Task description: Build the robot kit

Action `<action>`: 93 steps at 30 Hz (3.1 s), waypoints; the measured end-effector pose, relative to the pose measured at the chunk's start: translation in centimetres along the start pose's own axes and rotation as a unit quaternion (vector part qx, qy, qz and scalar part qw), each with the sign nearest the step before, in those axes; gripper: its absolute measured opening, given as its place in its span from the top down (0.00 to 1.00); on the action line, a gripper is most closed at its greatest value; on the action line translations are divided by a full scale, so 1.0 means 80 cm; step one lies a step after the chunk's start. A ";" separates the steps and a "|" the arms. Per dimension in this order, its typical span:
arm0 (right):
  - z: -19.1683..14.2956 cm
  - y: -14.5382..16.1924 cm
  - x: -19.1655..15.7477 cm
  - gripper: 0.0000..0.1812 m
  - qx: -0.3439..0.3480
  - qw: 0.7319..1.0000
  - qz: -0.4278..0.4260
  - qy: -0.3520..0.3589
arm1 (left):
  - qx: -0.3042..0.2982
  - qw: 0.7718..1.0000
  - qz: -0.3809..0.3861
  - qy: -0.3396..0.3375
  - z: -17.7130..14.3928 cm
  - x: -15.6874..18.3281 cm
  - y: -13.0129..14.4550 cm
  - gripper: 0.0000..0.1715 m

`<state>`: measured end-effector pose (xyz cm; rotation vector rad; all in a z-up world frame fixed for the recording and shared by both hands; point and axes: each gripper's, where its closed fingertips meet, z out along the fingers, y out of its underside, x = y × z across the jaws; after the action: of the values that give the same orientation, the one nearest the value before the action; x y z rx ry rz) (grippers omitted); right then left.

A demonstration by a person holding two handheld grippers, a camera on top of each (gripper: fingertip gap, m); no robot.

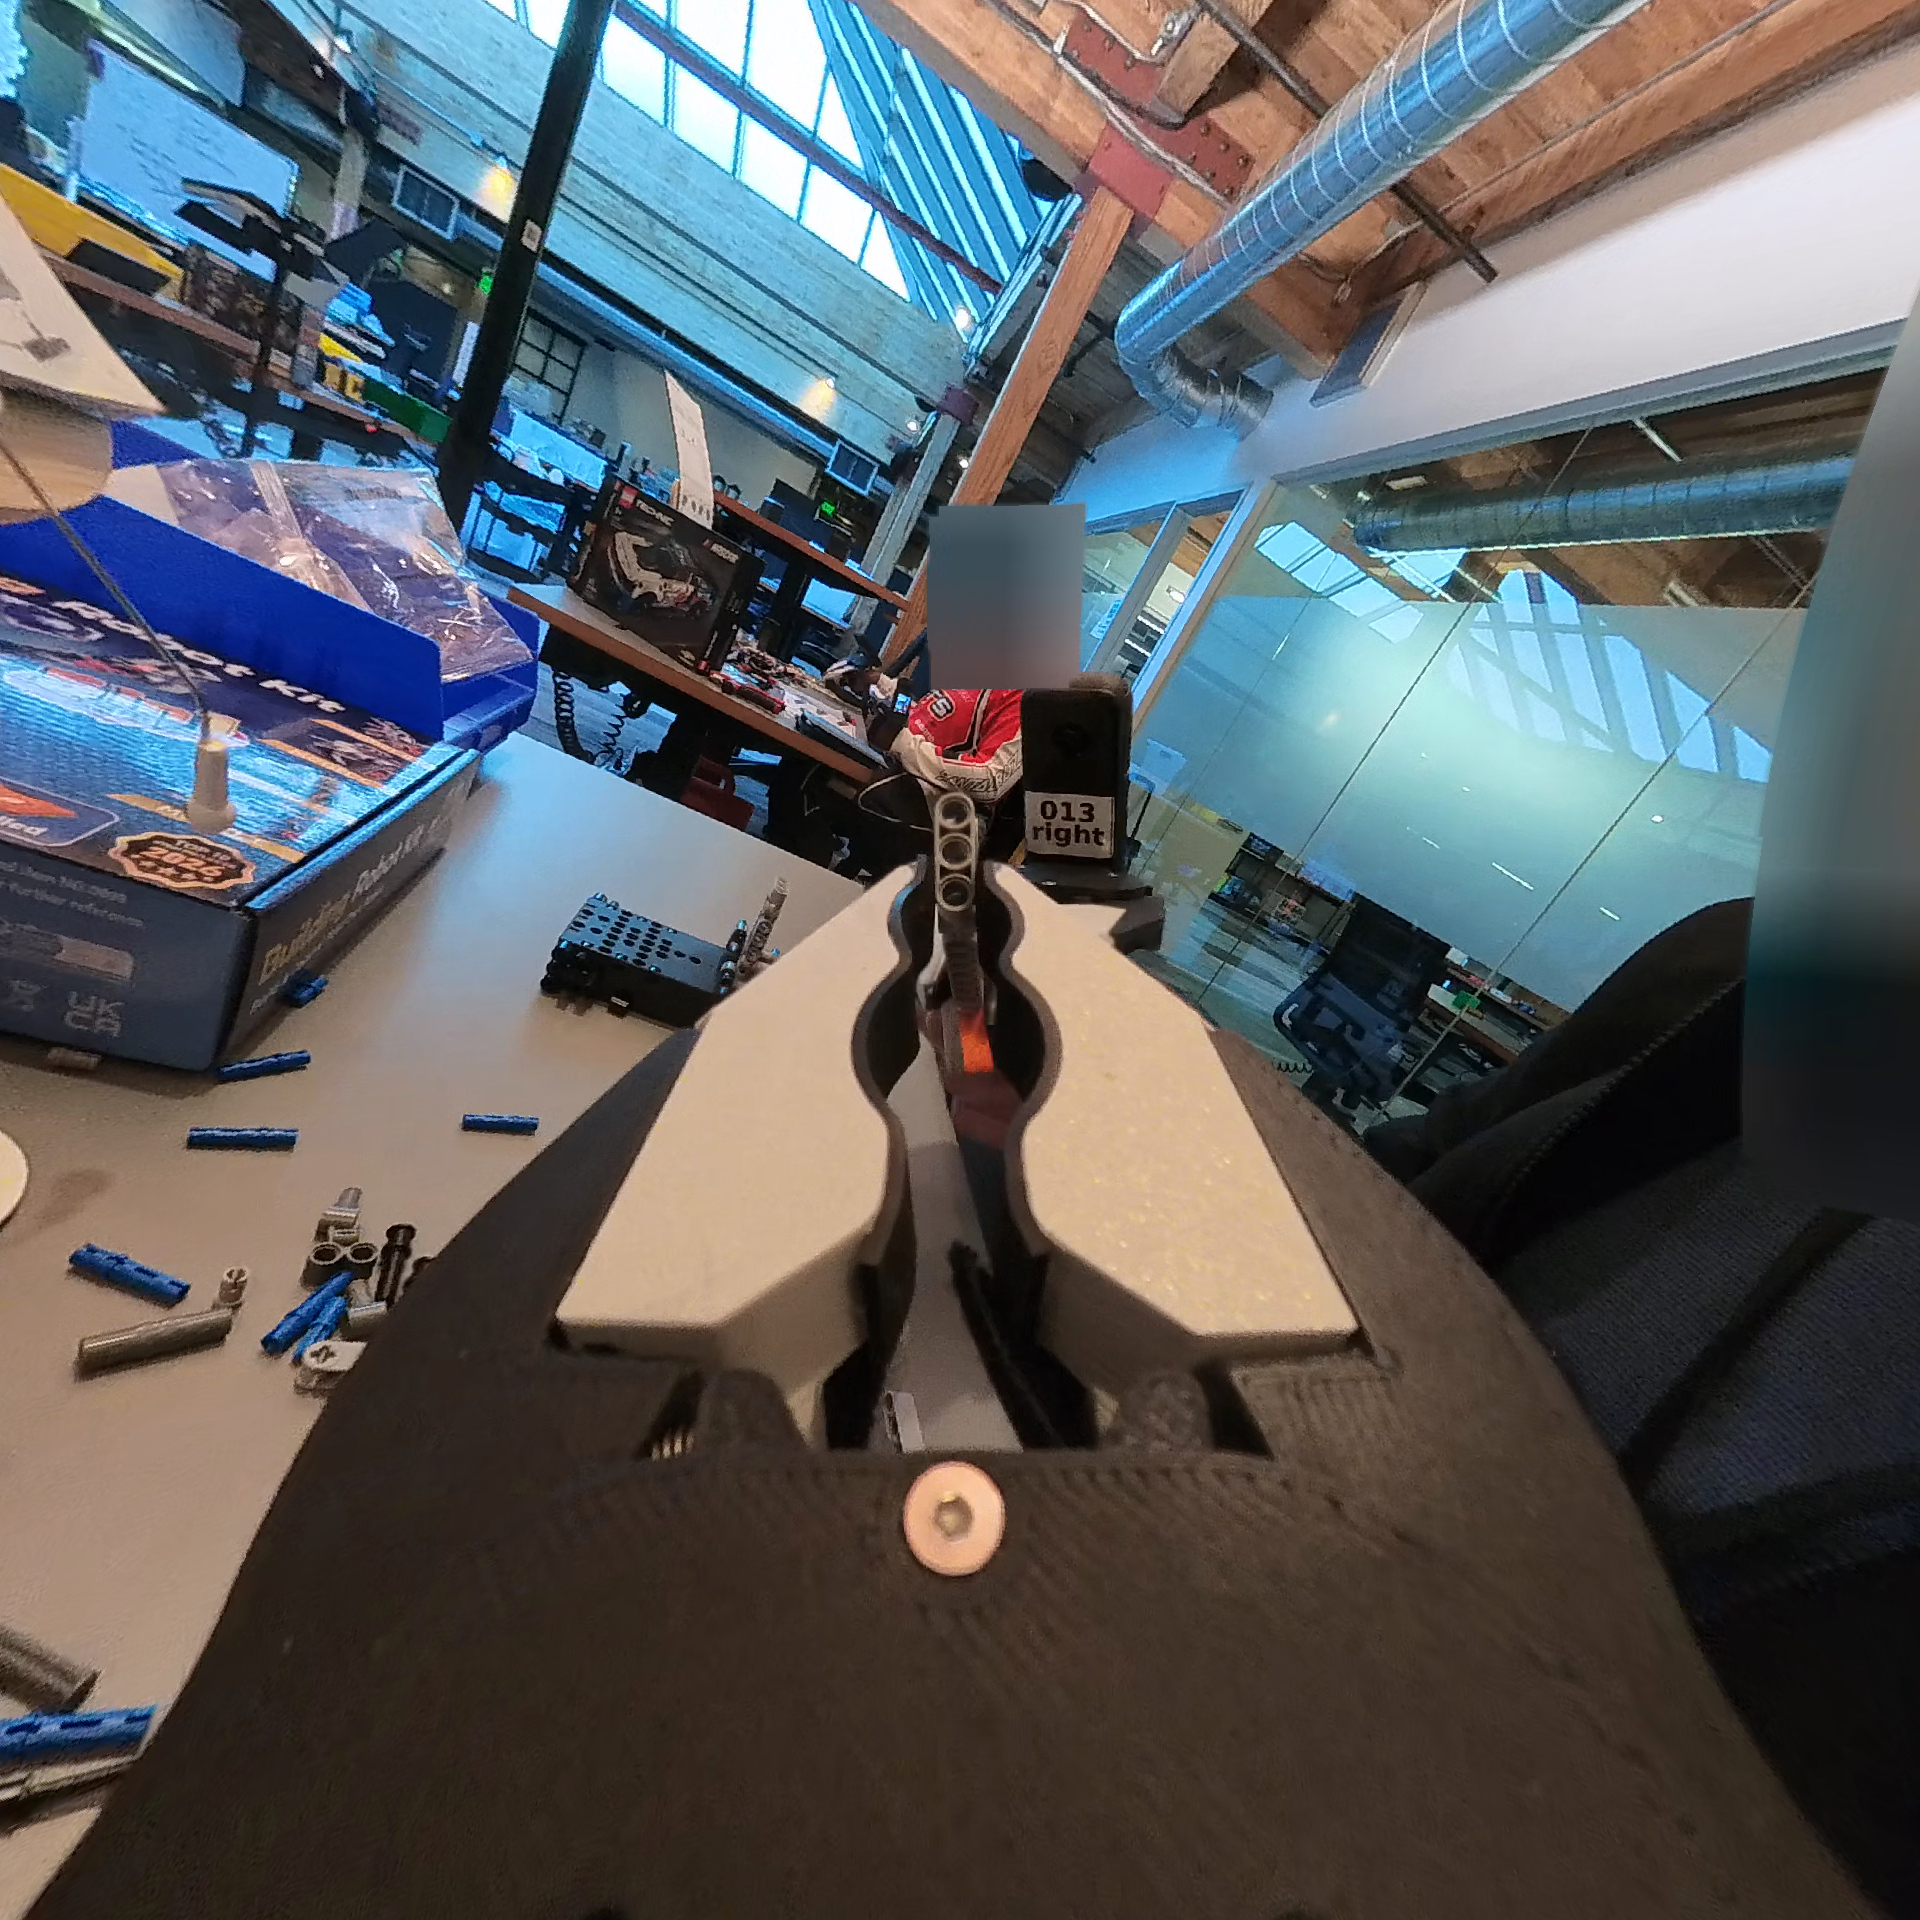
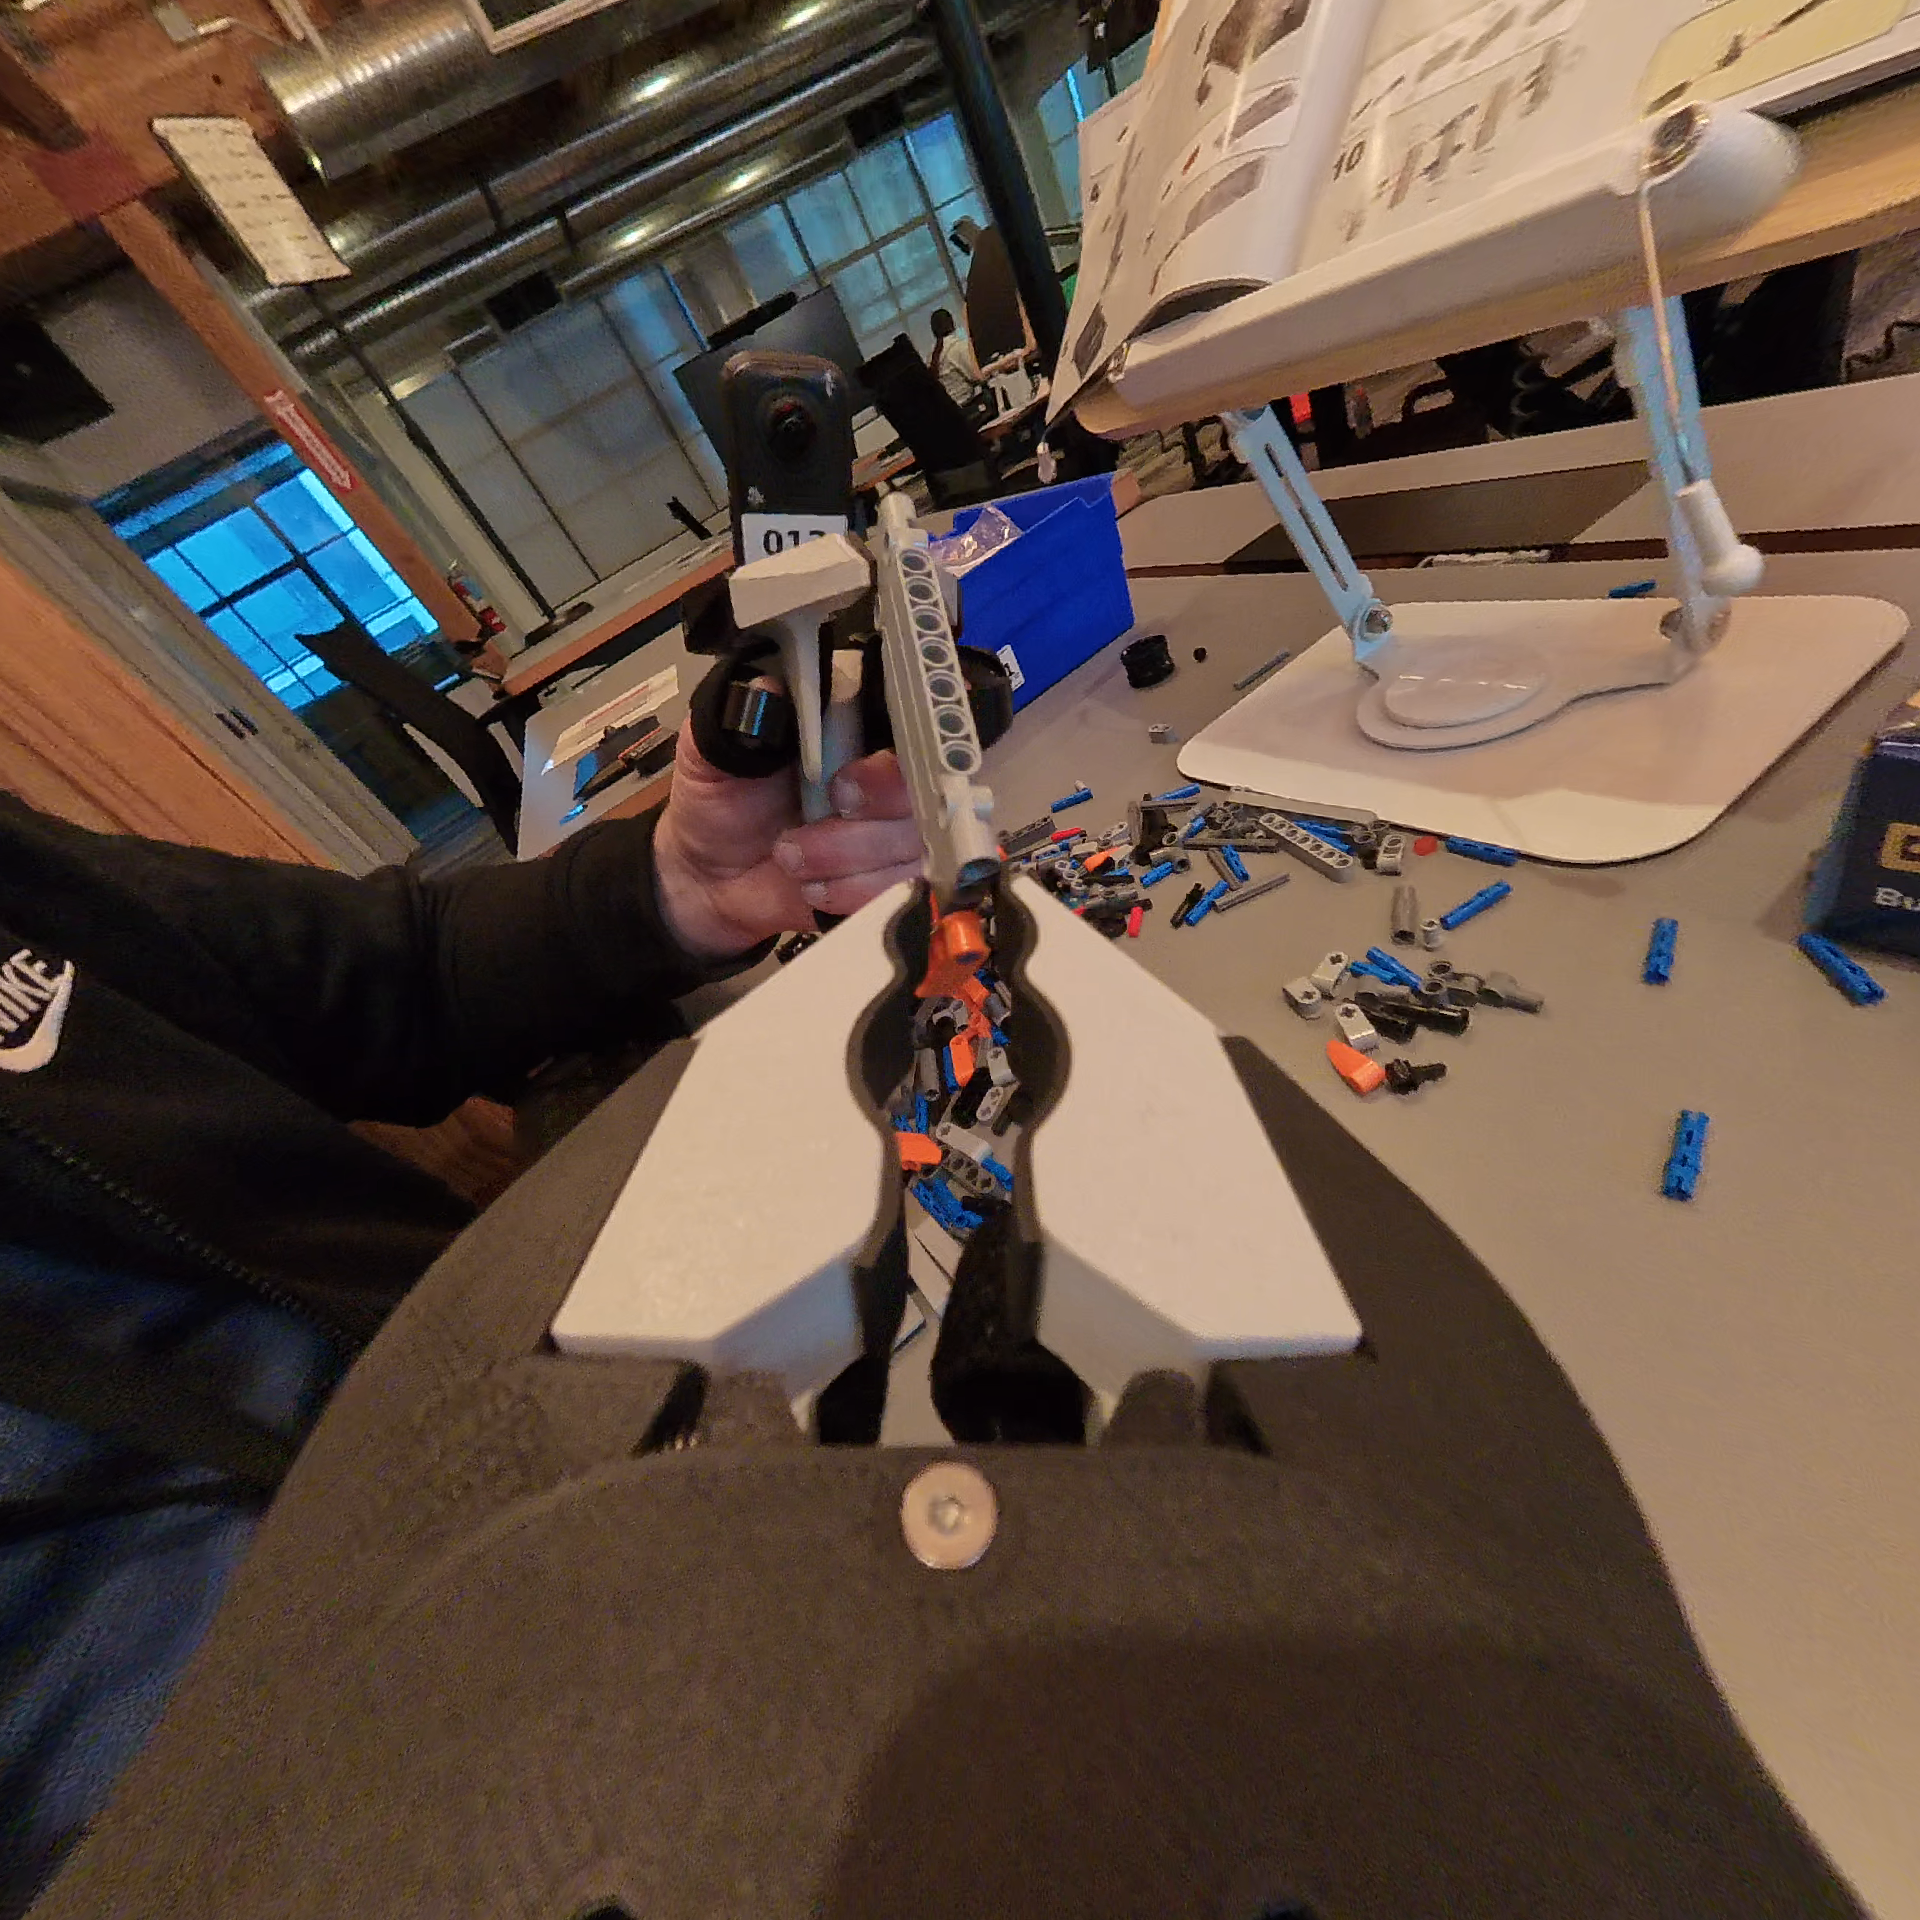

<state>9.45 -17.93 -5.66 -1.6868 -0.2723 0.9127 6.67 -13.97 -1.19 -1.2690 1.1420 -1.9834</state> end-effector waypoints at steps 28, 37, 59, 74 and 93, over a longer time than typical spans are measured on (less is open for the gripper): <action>-0.039 0.015 0.009 0.97 -0.056 0.998 -0.032 -0.003 | -0.050 0.994 0.068 -0.068 -0.002 -0.026 0.017 0.90; -0.026 0.023 0.002 0.97 -0.087 0.995 -0.037 -0.037 | -0.070 0.994 0.068 -0.047 0.003 -0.018 0.029 0.95; -0.027 0.019 0.016 0.97 -0.089 0.995 -0.032 -0.022 | -0.074 0.994 0.071 -0.047 0.004 -0.024 0.032 0.94; -0.036 0.036 0.031 0.97 -0.124 0.986 -0.068 0.083 | -0.102 0.984 0.088 -0.119 -0.002 -0.054 0.041 0.98; -0.126 0.105 0.113 0.97 -0.370 0.769 -0.353 0.384 | -0.144 0.976 0.092 -0.136 -0.001 -0.064 0.060 0.97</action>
<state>20.15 -22.52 -16.55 -2.2493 -0.6950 -0.5692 8.72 -12.45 -7.72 -1.4659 1.3860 -1.4947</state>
